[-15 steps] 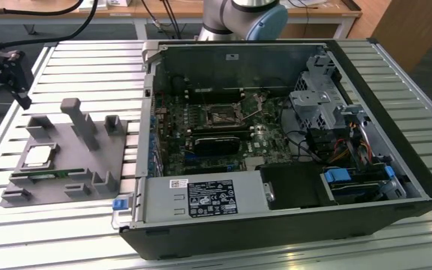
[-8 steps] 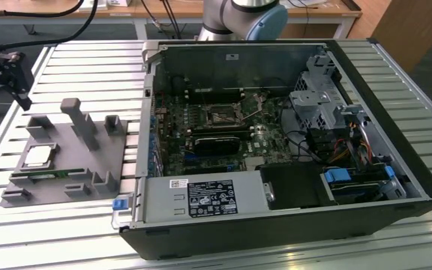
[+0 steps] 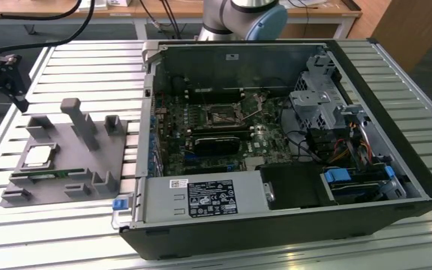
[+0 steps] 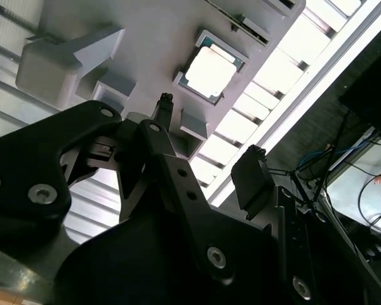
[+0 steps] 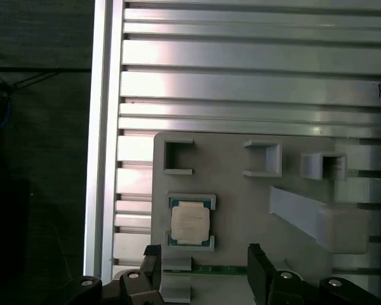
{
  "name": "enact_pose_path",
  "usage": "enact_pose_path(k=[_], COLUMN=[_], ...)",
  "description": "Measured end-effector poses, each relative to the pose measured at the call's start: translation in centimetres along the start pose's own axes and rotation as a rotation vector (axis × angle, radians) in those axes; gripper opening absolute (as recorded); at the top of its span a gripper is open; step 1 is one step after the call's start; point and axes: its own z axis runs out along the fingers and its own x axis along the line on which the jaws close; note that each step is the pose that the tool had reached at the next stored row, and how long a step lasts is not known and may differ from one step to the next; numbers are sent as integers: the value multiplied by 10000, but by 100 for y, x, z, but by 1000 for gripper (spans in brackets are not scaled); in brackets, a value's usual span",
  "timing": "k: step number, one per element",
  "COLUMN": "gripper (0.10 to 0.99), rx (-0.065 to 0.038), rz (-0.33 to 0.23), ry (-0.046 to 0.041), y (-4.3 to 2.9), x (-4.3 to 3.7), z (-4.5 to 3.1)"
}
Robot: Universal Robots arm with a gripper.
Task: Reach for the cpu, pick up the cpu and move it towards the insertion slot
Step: 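Pick up the cpu and move it towards the insertion slot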
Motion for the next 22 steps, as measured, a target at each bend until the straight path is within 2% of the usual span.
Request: enact_pose_path(k=[8,13,22], gripper=[647,647,647], rx=[7,11,1], rz=[-1,5,3], ry=[8,145,144], y=[-3,-7,-26], x=[40,40,40], z=[95,167,329])
